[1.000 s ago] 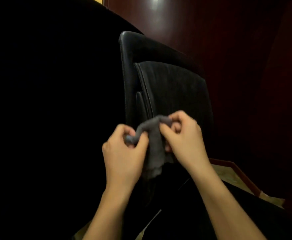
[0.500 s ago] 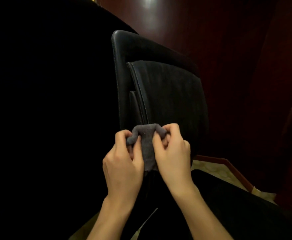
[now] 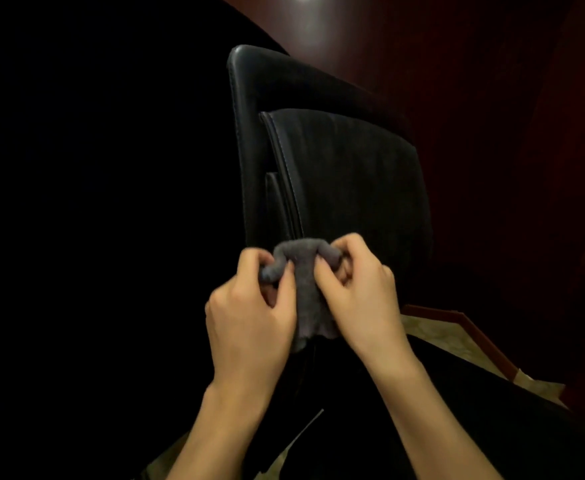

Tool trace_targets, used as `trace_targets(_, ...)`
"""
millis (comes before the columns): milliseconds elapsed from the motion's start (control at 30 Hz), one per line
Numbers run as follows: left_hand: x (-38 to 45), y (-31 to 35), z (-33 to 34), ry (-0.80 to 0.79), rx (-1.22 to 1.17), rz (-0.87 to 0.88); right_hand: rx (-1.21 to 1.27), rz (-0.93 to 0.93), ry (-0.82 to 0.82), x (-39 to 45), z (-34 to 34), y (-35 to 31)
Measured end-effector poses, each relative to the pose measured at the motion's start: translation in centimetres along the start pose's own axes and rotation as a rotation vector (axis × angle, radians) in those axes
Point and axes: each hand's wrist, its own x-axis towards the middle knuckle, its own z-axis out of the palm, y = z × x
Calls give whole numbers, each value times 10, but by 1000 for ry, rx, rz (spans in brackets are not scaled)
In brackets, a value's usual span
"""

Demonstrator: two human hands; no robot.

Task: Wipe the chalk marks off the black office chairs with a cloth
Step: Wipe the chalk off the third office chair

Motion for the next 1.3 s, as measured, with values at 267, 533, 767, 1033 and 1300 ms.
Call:
trace_targets(267,60,14,9,101,-30,-4,-107,-102,58,78,1,-26)
trace_targets(533,42,4,5,5,-10,-72,-48,-43,-16,60,9,-2)
trace_targets(767,22,3,9,-24,-55,-90,-69,-58,-8,48,1,1)
trace_targets(1033,67,7,13,12,-39,-117,-10,-85,24,84,11,-13)
trace_targets(1300,-37,-11,8,-128,-69,-189,-17,82,-145,-12,2,35)
